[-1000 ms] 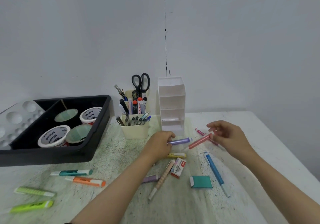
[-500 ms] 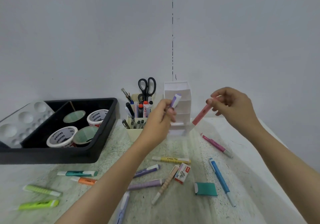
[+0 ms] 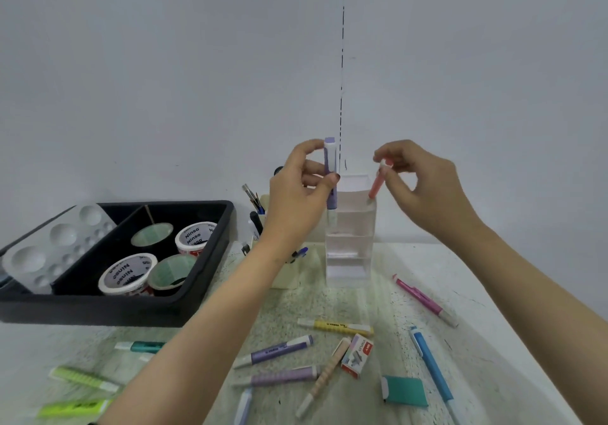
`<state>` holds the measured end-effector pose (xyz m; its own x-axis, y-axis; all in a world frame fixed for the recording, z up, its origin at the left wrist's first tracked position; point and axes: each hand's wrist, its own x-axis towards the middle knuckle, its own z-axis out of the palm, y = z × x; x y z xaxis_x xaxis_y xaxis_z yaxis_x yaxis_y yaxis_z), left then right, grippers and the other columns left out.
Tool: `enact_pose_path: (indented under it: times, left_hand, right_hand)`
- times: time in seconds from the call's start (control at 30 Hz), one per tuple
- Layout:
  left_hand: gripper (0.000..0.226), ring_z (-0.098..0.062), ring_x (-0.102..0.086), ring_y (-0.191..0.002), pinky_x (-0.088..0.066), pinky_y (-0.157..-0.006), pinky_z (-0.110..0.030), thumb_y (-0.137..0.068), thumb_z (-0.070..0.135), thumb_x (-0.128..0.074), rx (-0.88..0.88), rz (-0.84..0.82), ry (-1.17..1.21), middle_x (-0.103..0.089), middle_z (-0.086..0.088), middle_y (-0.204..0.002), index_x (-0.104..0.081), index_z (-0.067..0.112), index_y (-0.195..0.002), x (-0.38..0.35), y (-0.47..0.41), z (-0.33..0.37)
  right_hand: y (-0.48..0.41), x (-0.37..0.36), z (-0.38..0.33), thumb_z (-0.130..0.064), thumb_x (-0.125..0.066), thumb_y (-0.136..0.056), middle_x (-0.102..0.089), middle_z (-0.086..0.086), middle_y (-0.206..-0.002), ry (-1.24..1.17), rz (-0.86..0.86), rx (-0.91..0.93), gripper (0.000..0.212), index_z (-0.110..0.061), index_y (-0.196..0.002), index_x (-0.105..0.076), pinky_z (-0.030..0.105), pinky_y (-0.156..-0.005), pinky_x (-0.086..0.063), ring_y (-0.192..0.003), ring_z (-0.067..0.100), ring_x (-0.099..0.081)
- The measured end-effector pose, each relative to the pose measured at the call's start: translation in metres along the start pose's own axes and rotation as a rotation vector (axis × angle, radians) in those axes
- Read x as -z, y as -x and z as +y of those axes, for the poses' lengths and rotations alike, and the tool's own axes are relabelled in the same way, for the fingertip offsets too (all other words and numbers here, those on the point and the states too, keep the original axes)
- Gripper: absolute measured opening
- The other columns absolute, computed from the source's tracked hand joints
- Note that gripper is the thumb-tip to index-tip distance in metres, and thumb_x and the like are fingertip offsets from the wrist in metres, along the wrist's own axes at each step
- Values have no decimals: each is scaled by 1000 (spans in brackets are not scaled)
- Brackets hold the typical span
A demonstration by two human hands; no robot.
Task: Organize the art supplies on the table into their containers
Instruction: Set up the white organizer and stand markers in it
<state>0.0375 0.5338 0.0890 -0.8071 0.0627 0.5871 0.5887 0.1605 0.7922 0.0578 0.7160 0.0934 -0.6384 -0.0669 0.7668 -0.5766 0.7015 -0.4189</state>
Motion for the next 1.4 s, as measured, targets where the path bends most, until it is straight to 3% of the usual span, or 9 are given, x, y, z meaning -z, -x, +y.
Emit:
enact_pose_path:
  times: [0.17, 0.4, 0.53, 0.67, 0.77, 0.87, 1.03, 1.2, 1.4]
  left_hand:
    - [50, 0, -60, -63, -43, -60, -7, -87, 0, -59, -58, -32, -30, -56, 9, -81, -48, 32, -124, -5, -8, -1]
    - [49, 0, -61, -68, -43, -59, -6, -87, -1, -57, -98, -37, -60, -58, 4, -94, -50, 34, -120, -12, -12, -12]
    - [49, -1, -62, -72, -43, -62, -6, -86, -3, -57, -126, -14, -56, -60, 0, -93, -51, 33, -118, -16, -14, -19]
    - [48, 2, -63, -76, -46, -71, -7, -85, -5, -57, -166, -29, -69, -60, 5, -96, -52, 28, -120, -20, -15, -27]
    - [46, 2, -61, -86, -46, -79, -7, -84, -5, -59, -198, -63, -133, -58, 16, -99, -56, 21, -121, -24, -13, -37]
    - [43, -3, -63, -86, -49, -83, -13, -83, -5, -58, -214, -100, -188, -62, 10, -99, -58, 19, -119, -26, -9, -46]
    - [35, -9, -65, -88, -52, -86, -31, -86, 2, -58, -219, -141, -256, -66, 3, -97, -60, 19, -116, -27, -5, -55]
    - [21, -7, -57, -81, -42, -73, -19, -86, 12, -60, -342, -94, -462, -67, 6, -85, -64, 15, -106, -27, -3, -51]
    - [18, -12, -55, -86, -28, -87, -19, -80, 16, -61, -434, 22, -601, -66, 7, -77, -68, 16, -97, -20, -7, -59]
  right_hand:
    - [9, -15, 15, -12, -48, -94, -62, -7, -89, 99, -230, 38, 17, -17, -109, -53, 35, -85, -49, -92, 11, -59]
    - [15, -27, 32, 0, -60, -87, -64, -4, -93, 39, -131, -7, 15, -12, -91, -68, 5, -84, -40, -92, 3, -58]
    - [23, -31, 37, -20, -68, -85, -60, -11, -92, 175, -97, -45, 11, -18, -97, -66, 20, -78, -44, -84, 1, -50]
    - [26, -37, 36, -45, -73, -76, -58, -7, -85, 318, -63, -135, 39, -18, -100, -60, 25, -70, -37, -78, 11, -50]
    - [26, -39, 35, -42, -67, -83, -59, -7, -80, 329, -61, -204, 30, -16, -95, -59, 24, -66, -35, -73, 11, -51]
    - [25, -38, 34, -34, -60, -90, -63, -7, -77, 285, -25, -174, 18, -16, -87, -62, 24, -64, -39, -68, 6, -48]
    - [22, -41, 34, -40, -71, -81, -64, -4, -87, 365, -38, -79, 29, -15, -94, -65, 30, -69, -43, -77, 17, -58]
    - [21, -48, 34, -48, -75, -68, -60, -1, -83, 426, -14, -35, 36, -17, -87, -71, 31, -68, -34, -74, 20, -56]
    - [19, -60, 35, -50, -64, -70, -58, -2, -78, 521, 23, 33, 29, -23, -77, -73, 30, -69, -29, -68, 19, -55]
